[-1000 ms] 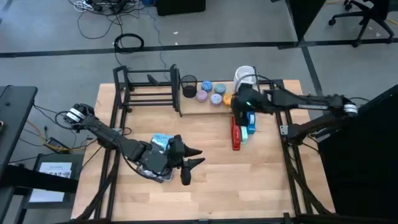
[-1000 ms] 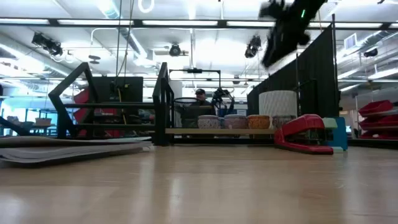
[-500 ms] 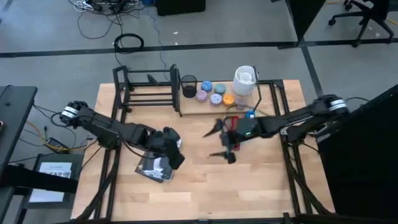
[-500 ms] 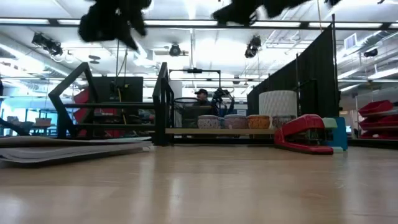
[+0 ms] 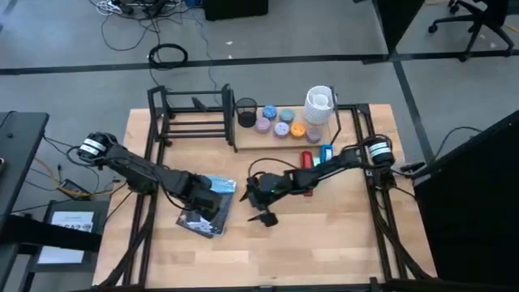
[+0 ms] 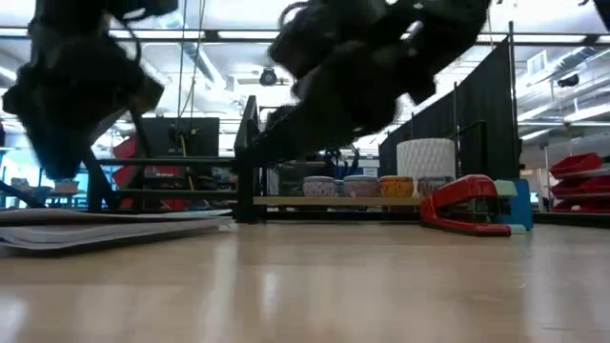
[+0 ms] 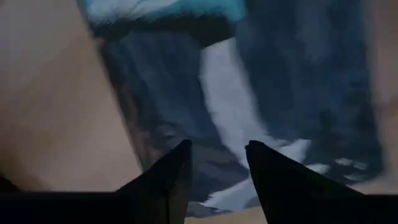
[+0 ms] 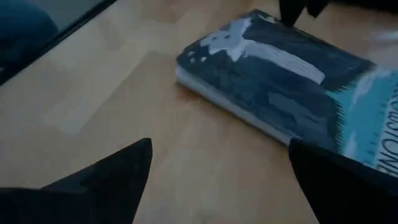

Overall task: Stock shelves
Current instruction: Put the blue book on the bookshelf

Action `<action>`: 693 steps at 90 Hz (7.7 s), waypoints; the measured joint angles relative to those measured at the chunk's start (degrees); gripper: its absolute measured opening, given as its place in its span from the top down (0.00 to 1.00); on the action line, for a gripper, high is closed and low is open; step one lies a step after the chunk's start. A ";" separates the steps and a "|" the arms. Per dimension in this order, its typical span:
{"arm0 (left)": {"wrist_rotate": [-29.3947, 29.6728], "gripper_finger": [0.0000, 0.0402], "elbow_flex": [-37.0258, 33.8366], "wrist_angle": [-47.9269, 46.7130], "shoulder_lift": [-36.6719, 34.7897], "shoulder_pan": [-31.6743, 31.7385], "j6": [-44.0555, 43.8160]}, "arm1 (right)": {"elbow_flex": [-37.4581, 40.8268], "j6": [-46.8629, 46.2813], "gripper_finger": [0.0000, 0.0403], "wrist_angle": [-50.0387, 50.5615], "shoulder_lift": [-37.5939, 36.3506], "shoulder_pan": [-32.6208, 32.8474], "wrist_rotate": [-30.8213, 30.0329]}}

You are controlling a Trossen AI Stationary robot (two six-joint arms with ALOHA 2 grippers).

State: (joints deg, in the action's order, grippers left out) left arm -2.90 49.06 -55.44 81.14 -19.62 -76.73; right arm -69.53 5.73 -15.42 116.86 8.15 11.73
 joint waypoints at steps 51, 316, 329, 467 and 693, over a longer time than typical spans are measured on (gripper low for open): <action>-1.90 0.35 -11.42 18.80 -0.55 -0.04 -2.03 | -15.97 -15.64 0.22 12.87 13.03 -1.19 -0.10; 18.92 0.71 -29.25 63.87 -11.43 -7.42 -13.78 | -15.94 -10.83 0.82 48.69 7.30 -2.70 -1.16; 18.25 0.54 -30.18 63.49 -11.45 -7.43 -15.28 | -15.92 -10.83 0.84 48.50 7.30 -2.70 -1.21; 29.80 0.46 -30.60 70.28 -10.75 -6.99 -13.44 | -15.81 -22.12 0.88 40.58 7.45 -1.12 -0.55; -10.17 0.27 -19.87 68.52 -3.45 11.75 6.15 | -16.05 -14.98 0.95 39.79 7.58 -1.76 -6.31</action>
State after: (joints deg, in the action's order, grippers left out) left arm -13.07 29.19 13.08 77.70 -7.87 -70.57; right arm -85.58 -9.25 24.37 124.44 6.39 5.42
